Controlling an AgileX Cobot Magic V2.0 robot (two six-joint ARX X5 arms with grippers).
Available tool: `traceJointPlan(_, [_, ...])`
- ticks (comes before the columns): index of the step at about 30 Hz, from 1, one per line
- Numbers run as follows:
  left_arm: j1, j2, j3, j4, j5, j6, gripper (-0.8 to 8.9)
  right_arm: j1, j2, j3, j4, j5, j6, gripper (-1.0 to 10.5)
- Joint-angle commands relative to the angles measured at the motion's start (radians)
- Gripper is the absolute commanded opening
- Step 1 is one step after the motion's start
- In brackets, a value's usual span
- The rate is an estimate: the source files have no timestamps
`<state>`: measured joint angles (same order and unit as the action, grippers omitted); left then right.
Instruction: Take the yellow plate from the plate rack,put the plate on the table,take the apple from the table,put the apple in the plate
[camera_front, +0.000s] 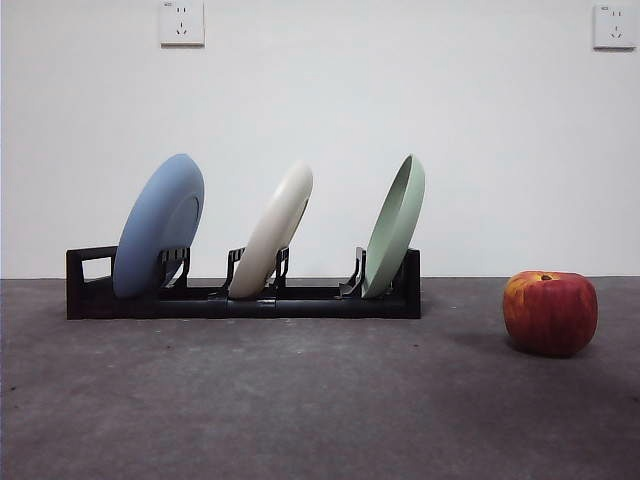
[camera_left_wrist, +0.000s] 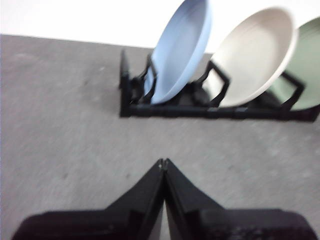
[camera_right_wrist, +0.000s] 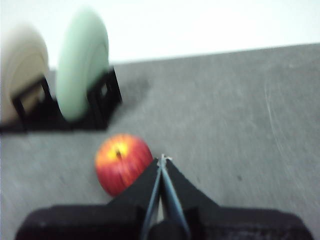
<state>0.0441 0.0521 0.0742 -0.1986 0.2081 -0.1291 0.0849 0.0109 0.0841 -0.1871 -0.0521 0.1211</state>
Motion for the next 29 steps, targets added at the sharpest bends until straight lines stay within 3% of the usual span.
traceJointPlan(1, [0.003,0.011,0.06,-0.023,0.034,-0.029,-0.06,0.001,0.006,0.058,0.005,0.0,0.115,-0.1])
traceJointPlan(7, [0.003,0.066,0.227,-0.154,0.046,-0.051,-0.06,0.001,0.071,0.215,-0.062,-0.011,0.141,-0.1])
traceJointPlan(11, [0.003,0.131,0.363,-0.216,0.122,-0.05,-0.06,0.001,0.158,0.37,-0.211,-0.043,0.13,-0.1])
traceJointPlan(24, [-0.003,0.39,0.788,-0.531,0.318,0.012,-0.06,0.001,0.479,0.906,-0.708,-0.164,-0.097,-0.1])
traceJointPlan(29, [-0.016,0.433,0.858,-0.587,0.328,0.037,-0.06,0.001,0.556,1.01,-0.84,-0.224,-0.16,-0.1])
